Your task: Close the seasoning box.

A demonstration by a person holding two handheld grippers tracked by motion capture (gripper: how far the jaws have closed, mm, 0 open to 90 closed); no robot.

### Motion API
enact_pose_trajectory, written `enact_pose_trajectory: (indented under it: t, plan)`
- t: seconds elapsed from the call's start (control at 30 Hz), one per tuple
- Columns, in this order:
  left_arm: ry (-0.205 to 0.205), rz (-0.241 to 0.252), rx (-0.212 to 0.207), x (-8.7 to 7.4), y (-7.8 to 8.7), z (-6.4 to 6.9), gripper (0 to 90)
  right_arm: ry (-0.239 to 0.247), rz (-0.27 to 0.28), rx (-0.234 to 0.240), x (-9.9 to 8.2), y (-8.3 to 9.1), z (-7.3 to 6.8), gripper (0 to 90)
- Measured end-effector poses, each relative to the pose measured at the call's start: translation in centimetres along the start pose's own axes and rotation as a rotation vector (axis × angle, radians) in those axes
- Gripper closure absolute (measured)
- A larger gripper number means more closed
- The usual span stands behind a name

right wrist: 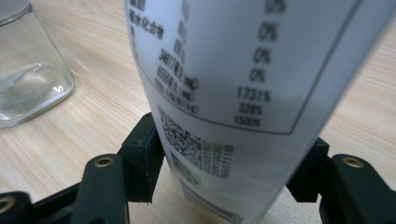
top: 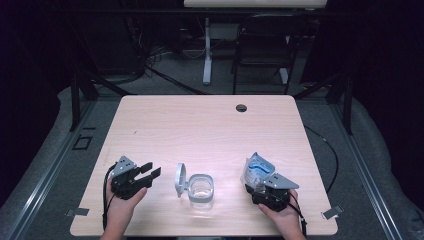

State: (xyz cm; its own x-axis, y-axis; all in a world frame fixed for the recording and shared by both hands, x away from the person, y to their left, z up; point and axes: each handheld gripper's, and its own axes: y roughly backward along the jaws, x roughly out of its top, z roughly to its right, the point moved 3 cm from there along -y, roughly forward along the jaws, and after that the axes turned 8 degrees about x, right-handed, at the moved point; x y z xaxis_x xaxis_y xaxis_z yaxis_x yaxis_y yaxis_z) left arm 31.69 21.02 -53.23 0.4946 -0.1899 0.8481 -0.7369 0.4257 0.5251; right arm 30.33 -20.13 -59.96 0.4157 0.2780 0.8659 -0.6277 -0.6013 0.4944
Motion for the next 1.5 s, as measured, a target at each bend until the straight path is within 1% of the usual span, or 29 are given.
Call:
enact_pose_trajectory:
  t: [0.1, 0.23, 0.27, 0.33, 0.6, 0.77, 0.9, 1.1, 1.33, 1.37, 1.47, 1.5]
  plan:
    - [0.000, 0.000, 0.000, 0.00, 0.01, 0.00, 57.6, 0.000, -0.010, 0.000, -0.01, 0.00, 0.02, 39.7]
    - [0.000, 0.001, 0.001, 0.01, 0.05, 0.00, 57.6, -0.004, -0.009, -0.003, 0.00, -0.06, -0.02, 40.2]
    - [0.000, 0.001, 0.001, 0.01, 0.05, 0.00, 57.6, 0.003, -0.020, -0.005, 0.01, 0.02, 0.02, 40.3]
    - [0.000, 0.005, 0.002, 0.04, 0.06, 0.04, 57.6, 0.004, -0.021, -0.006, 0.01, 0.02, 0.00, 40.4]
    - [-0.001, 0.004, 0.003, 0.06, 0.11, 0.01, 57.6, 0.004, -0.015, -0.016, 0.01, -0.04, -0.09, 41.1]
    - [-0.001, 0.005, 0.002, 0.08, 0.15, -0.02, 57.6, 0.017, -0.015, -0.015, 0.03, -0.07, -0.23, 41.9]
    - [0.006, 0.008, 0.001, 0.09, 0.20, -0.09, 57.7, 0.025, -0.018, -0.015, 0.06, -0.07, -0.27, 42.2]
    - [0.010, 0.015, 0.005, 0.11, 0.19, -0.12, 57.7, 0.022, -0.017, -0.018, 0.15, -0.15, -0.31, 42.7]
    - [0.009, 0.006, 0.004, 0.13, 0.30, -0.19, 57.6, 0.022, -0.019, -0.024, 0.19, -0.17, -0.44, 43.1]
    - [0.011, 0.013, 0.006, 0.12, 0.26, -0.18, 57.6, 0.024, -0.024, -0.026, 0.20, -0.12, -0.44, 43.2]
    - [0.011, 0.013, 0.006, 0.12, 0.26, -0.19, 57.7, 0.016, -0.017, -0.024, 0.23, -0.19, -0.55, 43.3]
    - [0.011, 0.013, 0.006, 0.12, 0.25, -0.19, 57.7, 0.025, -0.031, -0.026, 0.27, -0.10, -0.53, 43.4]
